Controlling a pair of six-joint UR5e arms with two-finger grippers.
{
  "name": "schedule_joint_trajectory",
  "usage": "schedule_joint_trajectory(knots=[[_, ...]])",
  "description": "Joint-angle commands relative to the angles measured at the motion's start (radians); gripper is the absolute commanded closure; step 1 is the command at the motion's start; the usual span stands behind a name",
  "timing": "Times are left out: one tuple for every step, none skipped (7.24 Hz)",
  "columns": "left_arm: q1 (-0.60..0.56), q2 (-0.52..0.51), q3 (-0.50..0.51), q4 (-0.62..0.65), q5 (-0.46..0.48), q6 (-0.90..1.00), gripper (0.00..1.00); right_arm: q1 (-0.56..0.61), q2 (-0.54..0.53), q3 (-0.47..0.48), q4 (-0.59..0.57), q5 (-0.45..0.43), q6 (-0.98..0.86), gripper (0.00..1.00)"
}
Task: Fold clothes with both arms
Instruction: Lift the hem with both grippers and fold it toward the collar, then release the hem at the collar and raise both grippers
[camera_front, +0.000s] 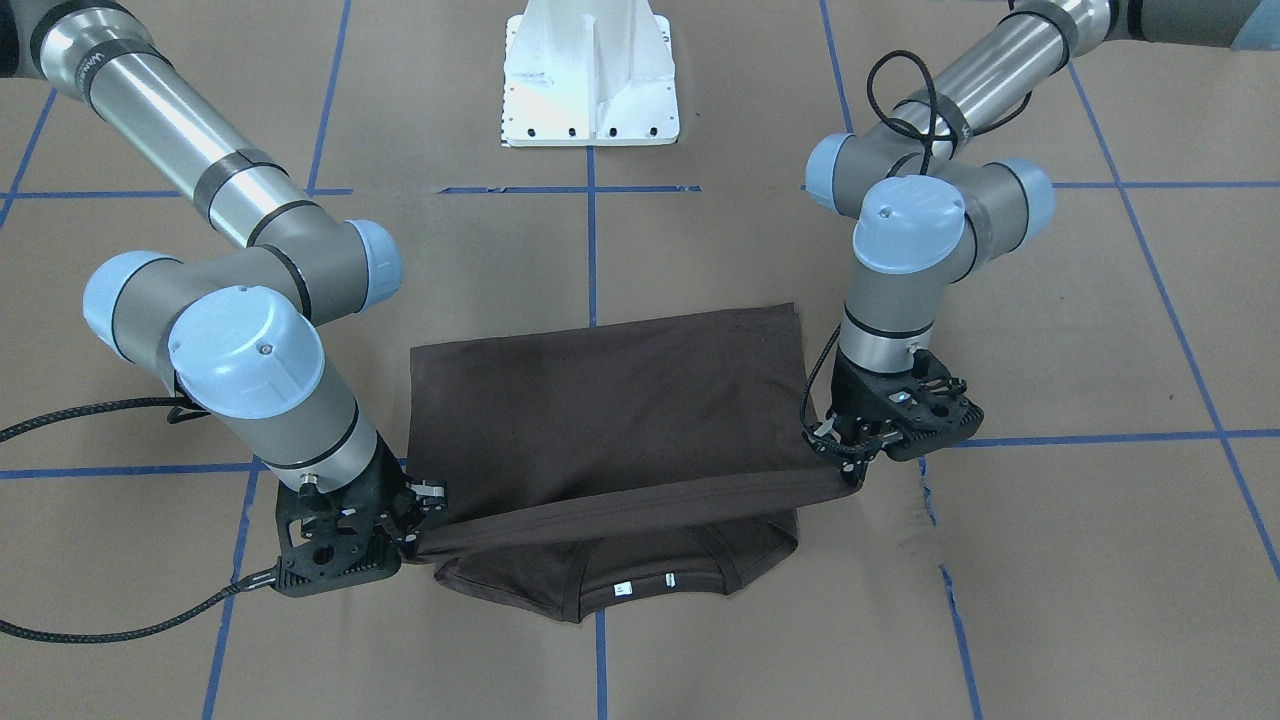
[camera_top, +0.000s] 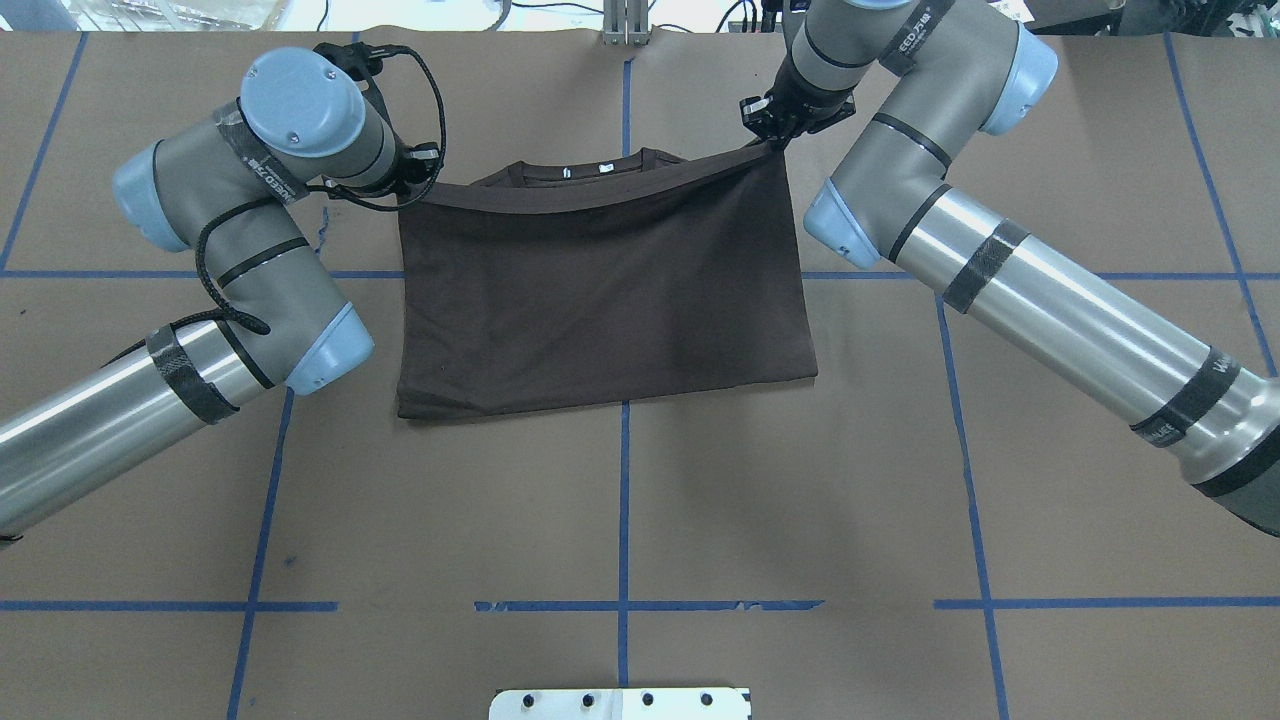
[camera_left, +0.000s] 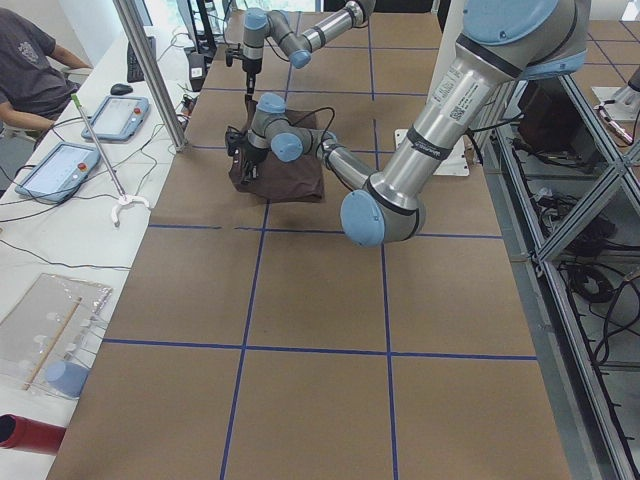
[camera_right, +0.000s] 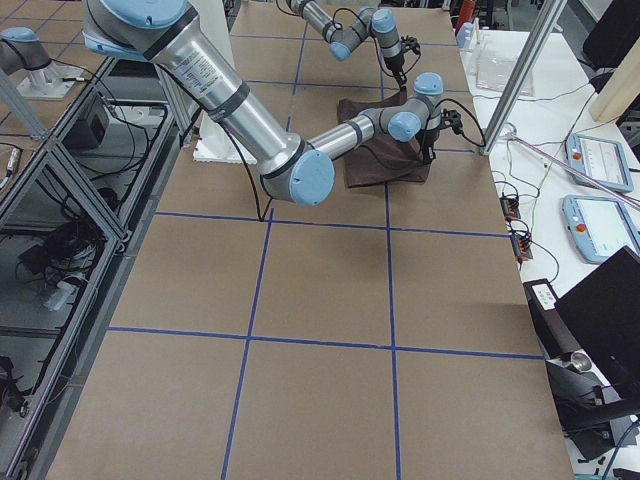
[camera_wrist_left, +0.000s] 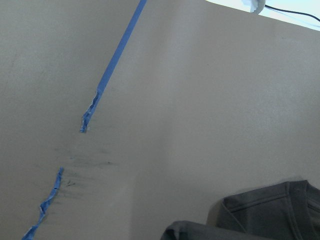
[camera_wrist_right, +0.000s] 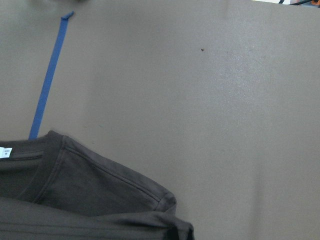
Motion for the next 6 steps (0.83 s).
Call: schedule_joint_trajectory(knots=[[-0.011, -0.005, 0.003, -0.001, 0.000, -0.001, 0.39, -0.005, -0.006, -0.006, 0.043, -0.002, 0.001, 0.21], [-0.019, -0.014, 0.003, 0.002, 0.000, -0.003, 0.00, -0.007, -0.008, -0.007, 0.067, -0.002, 0.015, 0.00], [-0.047, -0.029, 0.003, 0.008, -0.009, -0.001, 0.00, -0.008, -0.017, -0.006, 0.070, 0.000, 0.024, 0.00], [-0.051, -0.035, -0.001, 0.013, -0.012, -0.001, 0.00, -0.013, -0.043, 0.018, 0.070, 0.008, 0.049, 0.00], [-0.051, -0.044, -0.012, 0.022, -0.032, -0.003, 0.00, -0.055, -0.092, 0.101, 0.072, 0.011, 0.132, 0.00], [-0.051, -0.043, -0.047, 0.042, -0.067, -0.009, 0.00, -0.115, -0.191, 0.231, 0.069, 0.008, 0.218, 0.00]])
